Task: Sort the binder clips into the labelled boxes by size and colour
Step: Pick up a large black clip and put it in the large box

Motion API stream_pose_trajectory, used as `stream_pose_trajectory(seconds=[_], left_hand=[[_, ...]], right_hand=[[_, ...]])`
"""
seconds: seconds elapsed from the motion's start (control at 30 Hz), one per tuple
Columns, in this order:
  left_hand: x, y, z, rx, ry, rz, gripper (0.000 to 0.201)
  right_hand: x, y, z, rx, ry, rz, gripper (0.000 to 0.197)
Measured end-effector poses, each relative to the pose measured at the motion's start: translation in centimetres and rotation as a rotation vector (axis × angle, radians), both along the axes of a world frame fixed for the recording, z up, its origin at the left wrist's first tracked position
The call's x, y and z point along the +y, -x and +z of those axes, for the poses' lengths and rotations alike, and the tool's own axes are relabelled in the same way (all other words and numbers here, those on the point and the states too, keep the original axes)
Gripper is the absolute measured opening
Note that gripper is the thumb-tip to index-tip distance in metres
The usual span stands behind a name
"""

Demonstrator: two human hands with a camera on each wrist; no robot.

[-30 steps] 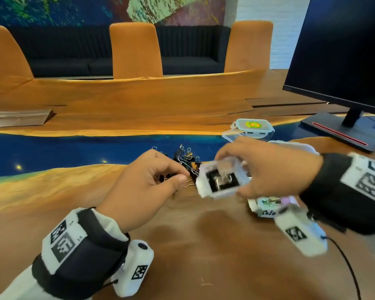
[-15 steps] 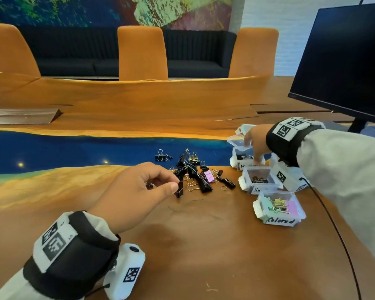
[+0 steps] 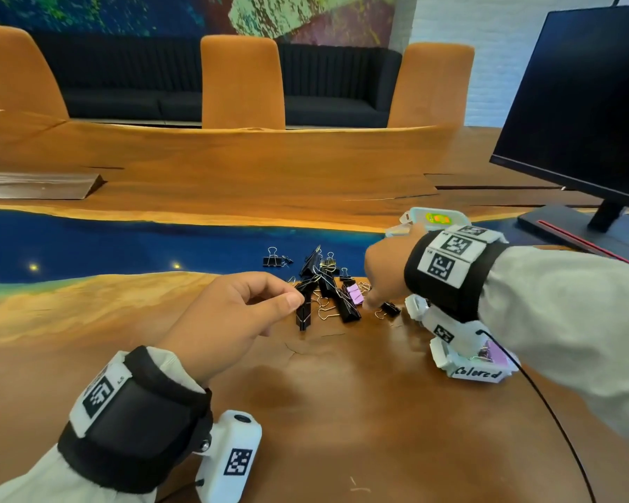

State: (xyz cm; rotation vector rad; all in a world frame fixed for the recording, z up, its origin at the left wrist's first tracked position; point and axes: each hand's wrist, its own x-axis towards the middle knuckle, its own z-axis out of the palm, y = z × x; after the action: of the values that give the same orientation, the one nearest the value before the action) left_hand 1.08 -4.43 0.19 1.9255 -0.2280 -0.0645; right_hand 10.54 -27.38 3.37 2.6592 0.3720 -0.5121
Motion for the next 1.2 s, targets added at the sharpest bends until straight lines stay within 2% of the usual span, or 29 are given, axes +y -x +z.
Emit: stream_pose_trajectory(seconds=[0.27, 0.37, 0.5, 0.57, 0.67, 0.8, 0.9, 1.03, 1.2], left_hand=[[0.3, 0.0, -0.4, 0.033, 0.029, -0.057, 0.010], [0.0, 0.1, -0.3, 0.051, 0.048, -0.078, 0.009], [-0.3, 0.2, -0.4, 0.073, 0.042, -0.129, 0.009], [-0.2, 0.2, -0.3, 0.098, 0.042, -0.159, 0.008], [-0.4, 0.2, 0.0, 0.122, 0.014, -0.189, 0.008], [-1.6, 1.1, 0.7, 0.202, 0.098, -0.265, 0.036], [-2.5, 1.6, 0.9, 0.244, 0.166, -0.307, 0.038], [-3.0, 1.9, 0.8, 0.245, 0.157, -0.331, 0.021], [-3.3, 2.3, 0.7, 0.252, 0.069, -0.350, 0.020]], right_hand=[[0.8, -0.2, -1.0, 0.035, 0.164, 0.021, 0.035], [0.5, -0.3, -1.3, 0.025, 0.233, 0.073, 0.017], [0.6, 1.4, 0.5, 0.037, 0.260, 0.118, 0.025], [0.7, 2.6, 2.2, -0.021, 0.129, 0.143, 0.014], [0.7, 5.5, 4.6, -0.158, -0.237, 0.154, 0.015], [0.7, 10.2, 5.4, -0.210, -0.650, 0.218, 0.012], [0.5, 12.4, 3.9, -0.266, -0.909, 0.226, 0.014], [-0.3, 14.0, 1.0, -0.289, -1.204, 0.156, 0.019], [-0.9, 15.0, -1.5, -0.371, -1.381, 0.047, 0.017]])
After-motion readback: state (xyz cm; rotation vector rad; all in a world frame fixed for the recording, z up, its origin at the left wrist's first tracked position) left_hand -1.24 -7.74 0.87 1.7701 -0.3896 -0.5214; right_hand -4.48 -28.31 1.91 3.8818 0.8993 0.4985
